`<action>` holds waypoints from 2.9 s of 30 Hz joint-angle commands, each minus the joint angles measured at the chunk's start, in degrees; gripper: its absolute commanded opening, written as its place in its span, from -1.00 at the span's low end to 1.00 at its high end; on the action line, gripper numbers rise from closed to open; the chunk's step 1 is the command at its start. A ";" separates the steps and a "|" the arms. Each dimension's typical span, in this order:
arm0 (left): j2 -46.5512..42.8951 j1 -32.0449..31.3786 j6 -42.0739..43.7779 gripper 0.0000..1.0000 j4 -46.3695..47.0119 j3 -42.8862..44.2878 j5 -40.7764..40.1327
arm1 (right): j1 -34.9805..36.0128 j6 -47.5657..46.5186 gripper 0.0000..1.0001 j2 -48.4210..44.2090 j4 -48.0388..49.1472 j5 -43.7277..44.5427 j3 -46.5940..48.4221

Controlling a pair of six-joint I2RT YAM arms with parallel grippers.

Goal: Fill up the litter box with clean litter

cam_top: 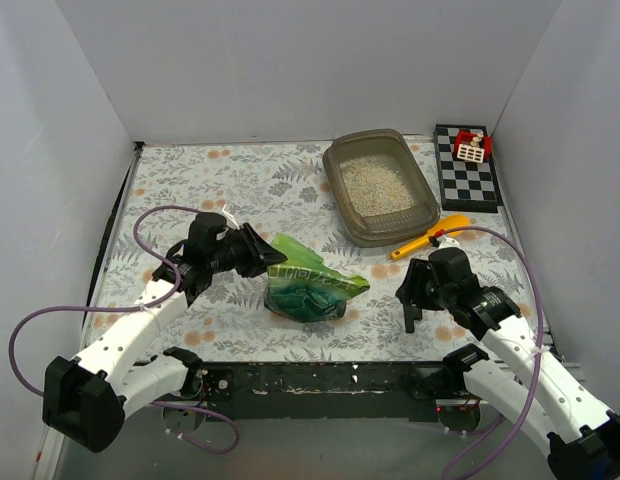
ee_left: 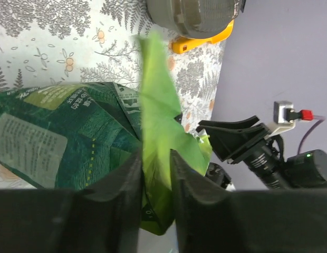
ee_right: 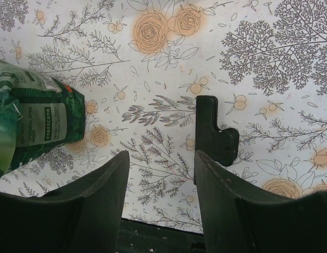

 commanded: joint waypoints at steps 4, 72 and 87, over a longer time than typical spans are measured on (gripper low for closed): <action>-0.30 0.01 2.67 -0.91 11.32 0.65 3.14 | -0.23 -1.70 0.18 -0.83 2.42 -1.88 0.51; -7.43 0.01 53.46 0.52 10.48 10.47 25.19 | 10.84 -45.47 -0.97 25.63 31.36 -51.73 20.90; 16.03 -15.27 70.00 0.50 -18.70 38.34 18.36 | 13.39 -48.29 -0.97 22.28 25.98 -51.02 19.68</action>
